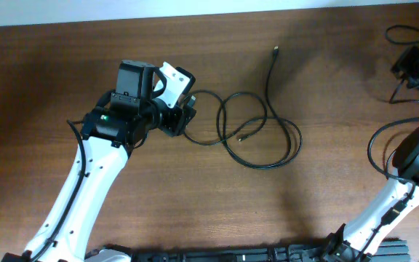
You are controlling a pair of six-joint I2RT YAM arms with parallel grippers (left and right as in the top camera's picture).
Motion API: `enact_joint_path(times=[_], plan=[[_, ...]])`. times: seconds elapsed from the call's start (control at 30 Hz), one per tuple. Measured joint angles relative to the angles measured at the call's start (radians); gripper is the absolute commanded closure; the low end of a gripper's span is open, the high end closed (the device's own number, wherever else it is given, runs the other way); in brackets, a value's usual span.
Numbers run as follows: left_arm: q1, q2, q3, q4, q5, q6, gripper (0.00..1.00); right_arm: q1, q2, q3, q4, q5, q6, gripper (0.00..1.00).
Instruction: Untangle cables
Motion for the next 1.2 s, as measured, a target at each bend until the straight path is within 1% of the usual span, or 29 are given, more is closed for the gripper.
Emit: enact_joint_path(times=[0.07, 0.13, 0.2, 0.3, 0.43, 0.47, 0.5, 0.53, 0.57, 0.6, 0.63, 0.67, 0.73, 0.77, 0.87, 0.93, 0.97, 1.03, 1.07, 1.13, 1.2], plan=[[0.000, 0.000, 0.000, 0.000, 0.000, 0.000, 0.38, 0.002, 0.018, 0.000, 0.002, 0.001, -0.002, 0.71], [0.000, 0.000, 0.000, 0.000, 0.000, 0.000, 0.38, 0.010, 0.029, 0.000, 0.004, -0.001, -0.001, 0.96], [0.000, 0.000, 0.000, -0.001, 0.000, 0.000, 0.38, 0.021, 0.031, 0.000, 0.007, -0.026, -0.001, 0.96], [0.000, 0.000, 0.000, -0.001, 0.000, 0.000, 0.38, 0.029, 0.031, 0.000, 0.007, -0.141, -0.002, 0.96], [0.000, 0.000, 0.000, -0.002, 0.000, 0.000, 0.38, 0.028, 0.032, 0.000, 0.035, -0.430, -0.035, 0.96], [0.000, 0.000, 0.000, -0.001, 0.000, 0.000, 0.38, 0.024, 0.033, 0.000, 0.056, -0.541, -0.047, 0.96], [0.000, 0.000, 0.000, -0.001, 0.000, 0.000, 0.38, 0.022, 0.033, 0.000, 0.072, -0.611, -0.051, 0.96], [0.000, 0.000, 0.000, -0.002, 0.000, 0.000, 0.38, 0.014, 0.033, 0.000, 0.083, -0.675, -0.052, 0.95], [0.000, 0.000, 0.000, -0.002, 0.000, 0.000, 0.38, 0.006, 0.033, 0.000, 0.085, -0.697, -0.052, 0.89], [0.000, 0.000, 0.000, -0.001, 0.000, 0.000, 0.38, -0.003, 0.033, 0.000, 0.079, -0.702, -0.048, 0.76], [0.000, 0.000, 0.000, -0.001, 0.000, 0.000, 0.38, -0.015, 0.033, 0.000, 0.056, -0.687, -0.037, 0.67], [0.000, 0.000, 0.000, -0.001, 0.000, 0.000, 0.38, -0.026, 0.033, 0.000, 0.033, -0.664, -0.015, 0.60], [0.000, 0.000, 0.000, -0.002, 0.000, 0.000, 0.38, -0.063, 0.033, 0.001, -0.044, -0.549, 0.029, 0.48], [0.000, 0.000, 0.000, -0.002, 0.000, 0.000, 0.38, -0.091, 0.033, 0.002, -0.106, -0.437, 0.083, 0.48], [0.000, 0.000, 0.000, -0.002, 0.000, 0.000, 0.37, -0.135, 0.033, 0.002, -0.196, -0.235, 0.155, 0.45], [0.000, 0.000, 0.000, -0.001, 0.000, 0.000, 0.37, -0.152, 0.033, 0.002, -0.218, -0.139, 0.182, 0.36], [0.000, 0.000, 0.000, -0.002, 0.000, 0.000, 0.37, -0.155, 0.033, 0.002, -0.222, -0.112, 0.189, 0.33], [0.000, 0.000, 0.000, -0.002, 0.000, 0.000, 0.37, -0.154, 0.033, 0.002, -0.222, -0.092, 0.204, 0.26], [0.000, 0.000, 0.000, -0.002, 0.000, 0.000, 0.37, -0.152, 0.033, 0.002, -0.222, -0.093, 0.208, 0.26], [0.000, 0.000, 0.000, -0.001, 0.000, 0.000, 0.37, -0.146, 0.033, 0.002, -0.220, -0.122, 0.182, 0.28], [0.000, 0.000, 0.000, -0.002, 0.000, 0.000, 0.37, -0.140, 0.033, 0.002, -0.203, -0.212, 0.101, 0.34]])
